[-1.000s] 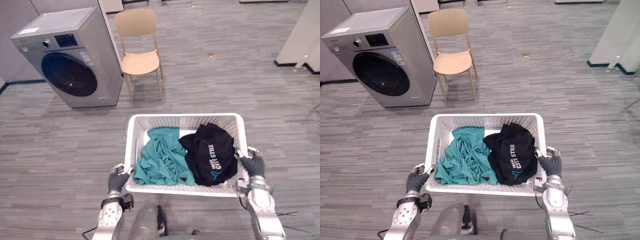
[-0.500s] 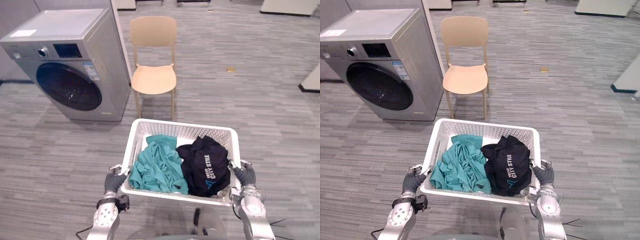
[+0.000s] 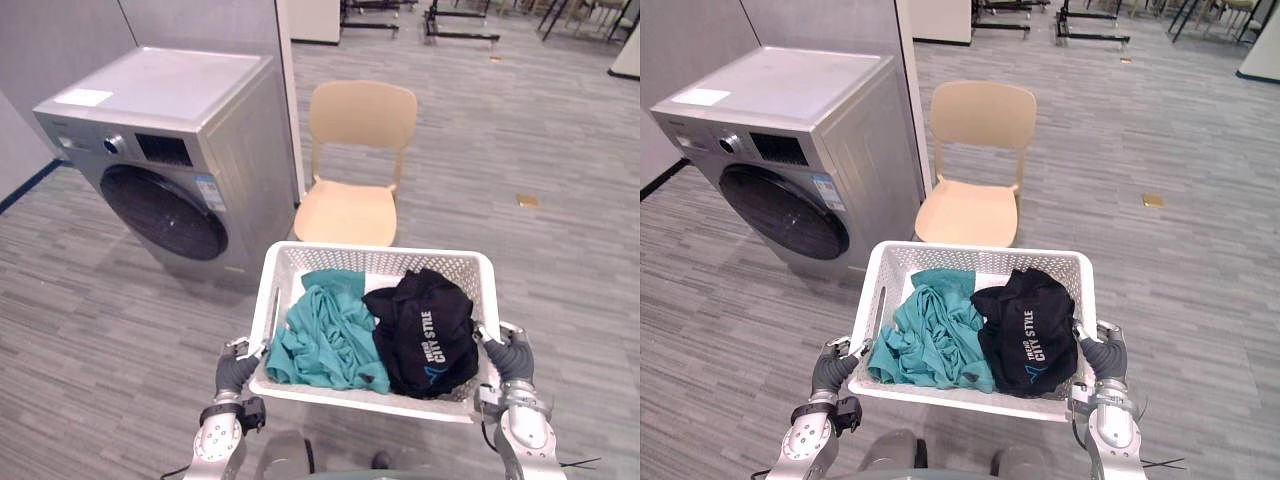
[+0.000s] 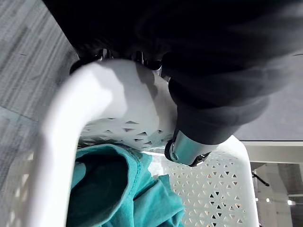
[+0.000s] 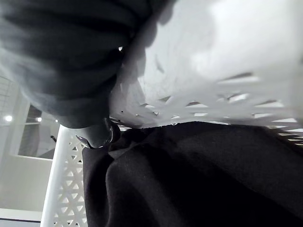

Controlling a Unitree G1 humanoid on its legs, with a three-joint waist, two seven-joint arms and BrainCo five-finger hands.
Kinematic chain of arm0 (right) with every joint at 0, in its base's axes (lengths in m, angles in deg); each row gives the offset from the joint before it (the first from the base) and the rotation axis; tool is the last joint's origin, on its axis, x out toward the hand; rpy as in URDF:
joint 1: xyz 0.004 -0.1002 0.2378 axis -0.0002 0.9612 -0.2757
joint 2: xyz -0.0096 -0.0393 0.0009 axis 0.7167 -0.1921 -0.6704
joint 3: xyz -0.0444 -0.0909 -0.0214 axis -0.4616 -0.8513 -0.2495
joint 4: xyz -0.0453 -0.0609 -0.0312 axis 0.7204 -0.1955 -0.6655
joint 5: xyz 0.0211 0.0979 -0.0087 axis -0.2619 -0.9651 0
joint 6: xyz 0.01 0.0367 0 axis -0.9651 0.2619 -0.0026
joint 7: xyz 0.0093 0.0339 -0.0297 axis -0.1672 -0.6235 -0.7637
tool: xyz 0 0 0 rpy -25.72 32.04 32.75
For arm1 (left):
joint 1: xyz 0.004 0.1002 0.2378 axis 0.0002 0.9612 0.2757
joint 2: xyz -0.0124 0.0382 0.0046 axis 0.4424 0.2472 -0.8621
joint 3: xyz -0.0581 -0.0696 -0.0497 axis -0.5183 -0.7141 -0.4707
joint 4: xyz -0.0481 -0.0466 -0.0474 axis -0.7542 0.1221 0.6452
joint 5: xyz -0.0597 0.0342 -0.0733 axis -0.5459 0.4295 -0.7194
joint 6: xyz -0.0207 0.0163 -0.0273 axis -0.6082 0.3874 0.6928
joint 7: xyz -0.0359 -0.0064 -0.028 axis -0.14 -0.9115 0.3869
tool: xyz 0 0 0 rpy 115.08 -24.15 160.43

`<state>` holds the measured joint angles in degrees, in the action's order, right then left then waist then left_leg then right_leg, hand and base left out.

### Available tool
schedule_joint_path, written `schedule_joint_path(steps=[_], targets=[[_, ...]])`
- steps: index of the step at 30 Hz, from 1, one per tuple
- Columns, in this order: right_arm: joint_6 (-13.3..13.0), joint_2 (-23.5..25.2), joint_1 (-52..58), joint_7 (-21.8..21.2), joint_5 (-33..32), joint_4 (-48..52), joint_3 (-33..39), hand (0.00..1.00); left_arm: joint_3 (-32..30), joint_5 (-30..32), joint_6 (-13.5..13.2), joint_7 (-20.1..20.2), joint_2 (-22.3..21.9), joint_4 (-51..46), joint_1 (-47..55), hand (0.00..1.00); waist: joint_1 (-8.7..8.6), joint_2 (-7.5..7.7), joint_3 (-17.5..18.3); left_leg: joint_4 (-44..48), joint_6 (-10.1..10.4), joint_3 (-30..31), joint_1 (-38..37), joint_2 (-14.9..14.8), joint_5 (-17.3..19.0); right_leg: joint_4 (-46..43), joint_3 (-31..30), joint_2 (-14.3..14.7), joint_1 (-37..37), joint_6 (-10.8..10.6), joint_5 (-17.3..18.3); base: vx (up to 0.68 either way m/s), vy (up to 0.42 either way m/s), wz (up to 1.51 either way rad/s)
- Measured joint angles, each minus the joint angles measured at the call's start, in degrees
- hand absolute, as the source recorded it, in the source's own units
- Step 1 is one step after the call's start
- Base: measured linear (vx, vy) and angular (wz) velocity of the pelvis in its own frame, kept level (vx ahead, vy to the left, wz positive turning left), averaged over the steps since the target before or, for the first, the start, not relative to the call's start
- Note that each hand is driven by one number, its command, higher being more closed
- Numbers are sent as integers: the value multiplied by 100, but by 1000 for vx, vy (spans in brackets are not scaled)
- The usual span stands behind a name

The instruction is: Pick up the laundry basket with both hands and put the clothes into the washing machine.

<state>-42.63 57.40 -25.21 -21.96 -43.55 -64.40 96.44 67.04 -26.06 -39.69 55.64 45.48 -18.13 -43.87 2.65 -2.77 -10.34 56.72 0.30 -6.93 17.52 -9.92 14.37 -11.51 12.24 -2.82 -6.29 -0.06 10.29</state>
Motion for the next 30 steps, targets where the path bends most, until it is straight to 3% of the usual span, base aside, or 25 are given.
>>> schedule_joint_path(steps=[1, 2, 3, 4, 5, 7, 8, 9, 10, 11, 13, 15, 17, 18, 19, 22, 24, 25, 26, 27, 29, 30], targets=[[-9, -16, -86, 3, 1, -115, 18, 100, -2, 2, -7, 40, 11, 0, -4, 100, 8, 13, -5, -1091, 46, 70, 198, 136, -2, 99, -37, -165, -199, -235, 84, 477, 214, -12], [-28, -44, -137, 4, 2, -281, 37, 100, 4, 5, -7, 68, 2, 0, 0, 100, 5, -21, 15, -2404, 267, 209, 145, 309, -267, 130, -92, -266, -356, -456, 213, 482, 239, -13], [-32, -83, -132, 9, 2, -347, 39, 100, 18, 11, -7, 82, -10, -7, 14, 100, 9, -114, 51, -3206, 361, 291, 34, 327, -661, 152, -158, -221, -414, -570, 284, 466, 273, -19], [-37, -52, -205, 9, 0, -610, 20, 100, 13, 13, 8, 84, 51, 50, 7, 100, 18, -42, 72, -3298, 32, 230, -90, 424, -1122, 197, -330, -376, -588, -705, 388, 454, 281, -15], [10, 76, -220, -8, 11, -778, 44, 100, 9, 13, 49, 73, 102, 75, -2, 100, -12, 174, 179, -3196, -83, 153, -98, 671, -915, 215, -554, -631, -580, -676, 372, 544, 344, -8], [-1, 114, -189, -7, 10, -758, 61, 100, 21, 14, 55, 77, 94, 76, -45, 100, 10, 265, 167, -2936, -229, -79, -50, 774, -515, -113, -770, -852, -449, -725, 369, 465, 311, -28], [1, 105, -211, -28, 33, -759, 66, 100, 24, 14, 74, 77, 96, 77, -14, 100, 75, 291, 152, -2892, -272, -316, -213, 823, -236, -954, -926, -1052, -90, -892, 369, 372, 290, -81], [7, 121, -203, -35, 75, -770, 65, 100, 31, 14, 74, 77, 118, 77, 15, 100, 105, 327, 118, -2987, -346, -476, -516, 916, -116, -2079, -1068, -1253, 401, -1180, 219, 362, 294, -84], [7, 119, -198, -38, 102, -789, 66, 100, 31, 14, 76, 77, 151, 81, 23, 100, 87, 360, 97, -3084, -371, -527, -741, 993, -56, -2765, -1118, -1343, 671, -1309, 98, 339, 224, -45], [10, 202, -163, -30, 147, -816, 66, 100, 31, 14, 76, 74, 203, 82, 28, 100, -79, 376, 74, -3380, -427, -561, -1259, 1093, 29, -3960, -1021, -1365, 1147, -1107, 223, 333, 188, -15], [4, 225, -173, -30, 167, -813, 62, 100, 40, 14, 67, 74, 272, 85, 15, 100, -196, 357, 67, -3732, -438, -596, -1664, 1122, 34, -4133, -655, -1292, 1539, -911, 362, 341, 142, -8], [-29, 229, -181, -23, 162, -803, 63, 100, 54, 15, 54, 74, 309, 111, -84, 100, -216, 371, 81, -4091, -427, -667, -1988, 1122, 36, -3457, -190, -1086, 2083, -695, 497, 316, 79, -12], [-38, 223, -184, -15, 160, -804, 63, 100, 63, 16, 53, 74, 313, 261, -182, 100, -263, 388, 86, -4224, -392, -661, -2121, 1125, 53, -2586, -115, -849, 2277, -601, 451, 301, 10, 8], [-36, 225, -175, -16, 169, -811, 61, 100, 78, 19, 53, 75, 315, 441, -260, 100, -325, 426, 103, -4240, -312, -600, -2214, 1156, 99, -1753, -152, -633, 2259, -429, 126, 371, -26, 37], [-39, 236, -176, -15, 188, -861, 55, 100, 93, 31, 53, 77, 292, 587, -301, 100, -397, 451, 107, -4201, -211, -475, -2292, 1235, 166, -1432, -281, -529, 2222, -146, -510, 467, -55, 41], [-1, 83, -231, -2, 210, -998, 70, 100, 132, 189, 59, 79, 175, 698, -355, 100, -386, 156, 187, -4173, -168, -209, -2384, 1039, 178, -1281, -139, -400, 1988, -101, -459, 357, -72, 7], [-1, 128, -220, 6, 209, -983, 72, 100, 118, 191, 59, 77, 173, 698, -374, 100, -412, 151, 175, -3786, -136, -120, -2300, 969, 160, -1155, -67, -359, 1772, -118, -298, 278, -93, 18], [4, 112, -148, 20, 206, -888, 71, 100, 119, 192, 59, 77, 141, 697, -362, 100, -410, 130, 158, -2938, -107, -145, -2033, 869, 145, -1057, -2, -356, 1542, -130, -207, 247, -83, 21], [14, 110, -23, 50, 206, -658, 61, 100, 106, 191, 59, 76, 89, 694, -351, 100, -381, 108, 131, -1943, 188, -263, -1680, 712, -41, -981, 14, -351, 1330, -97, -137, 288, -57, 13], [13, 109, 33, 73, 208, -535, 48, 100, 86, 190, 55, 76, 58, 688, -334, 100, -329, 171, 78, -1449, 317, -353, -1434, 578, -66, -914, 6, -350, 1206, -63, -104, 176, 6, -6], [8, 110, 78, 162, 214, -269, 55, 100, 74, 187, 16, 72, 2, 639, -335, 100, -176, 139, 84, -933, 108, -402, -977, 212, 203, -707, -51, -332, 932, -60, -30, 222, 51, -17], [-22, 101, 21, 175, 216, -247, 58, 100, 63, 187, -48, 71, 5, 635, -361, 100, -159, 142, 84, -1197, 152, -286, -786, 171, 325, -628, -77, -357, 878, -89, -26, 191, 71, -9]])
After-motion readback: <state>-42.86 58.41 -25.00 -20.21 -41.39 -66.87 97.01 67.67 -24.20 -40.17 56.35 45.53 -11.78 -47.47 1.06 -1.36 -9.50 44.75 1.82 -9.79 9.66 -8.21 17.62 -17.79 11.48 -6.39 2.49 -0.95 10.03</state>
